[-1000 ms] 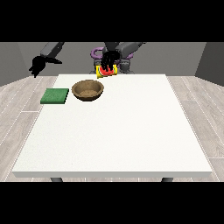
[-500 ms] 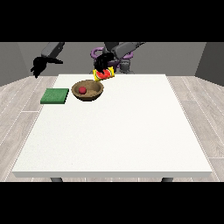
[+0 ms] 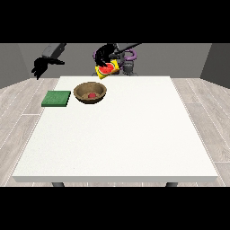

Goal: Pick the cup and pour the ball into the bowl, then pick the bowl and place it on the pad

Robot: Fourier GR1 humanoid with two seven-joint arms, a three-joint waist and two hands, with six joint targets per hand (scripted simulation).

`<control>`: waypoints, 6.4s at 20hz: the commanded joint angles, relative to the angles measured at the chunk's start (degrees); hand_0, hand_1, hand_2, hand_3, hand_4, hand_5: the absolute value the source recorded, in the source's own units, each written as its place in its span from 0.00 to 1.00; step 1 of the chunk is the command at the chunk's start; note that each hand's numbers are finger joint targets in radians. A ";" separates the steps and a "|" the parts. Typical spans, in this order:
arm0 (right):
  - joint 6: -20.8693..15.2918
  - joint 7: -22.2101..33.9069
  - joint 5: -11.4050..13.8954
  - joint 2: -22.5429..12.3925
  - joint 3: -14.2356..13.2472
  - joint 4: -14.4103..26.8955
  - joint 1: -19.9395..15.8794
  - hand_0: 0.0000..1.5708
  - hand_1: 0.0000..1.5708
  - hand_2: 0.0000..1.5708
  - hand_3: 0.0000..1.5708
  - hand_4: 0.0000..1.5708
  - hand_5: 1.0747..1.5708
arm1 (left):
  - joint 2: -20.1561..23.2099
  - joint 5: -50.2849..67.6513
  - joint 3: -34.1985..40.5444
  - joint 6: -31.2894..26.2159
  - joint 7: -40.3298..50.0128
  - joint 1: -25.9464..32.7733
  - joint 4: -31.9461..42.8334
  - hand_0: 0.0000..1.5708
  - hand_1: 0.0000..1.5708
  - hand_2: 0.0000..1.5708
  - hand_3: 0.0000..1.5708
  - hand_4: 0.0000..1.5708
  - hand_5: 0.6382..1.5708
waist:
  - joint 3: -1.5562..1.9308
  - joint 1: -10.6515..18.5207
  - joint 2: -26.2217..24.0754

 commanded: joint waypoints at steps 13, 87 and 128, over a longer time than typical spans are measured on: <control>-0.13 1.76 -3.64 -1.97 -3.93 3.03 3.53 0.00 0.00 0.00 0.00 0.31 0.98 | 5.86 20.95 25.36 15.79 -6.50 11.71 -16.36 0.18 0.18 1.00 1.00 0.64 1.00 | -0.22 12.31 2.72; -20.12 30.85 1.75 10.81 8.51 1.11 -10.18 1.00 1.00 1.00 1.00 0.67 0.96 | 8.84 76.23 55.17 3.71 -34.84 26.67 -9.88 0.00 0.00 0.00 0.00 0.00 1.00 | -0.06 1.19 3.06; 5.22 16.29 -8.48 -22.46 -8.70 17.77 -13.52 1.00 1.00 1.00 0.00 0.53 1.00 | 4.50 69.12 45.78 11.35 -29.45 28.51 -40.98 0.00 0.00 0.00 0.00 0.00 0.99 | 0.09 4.01 26.83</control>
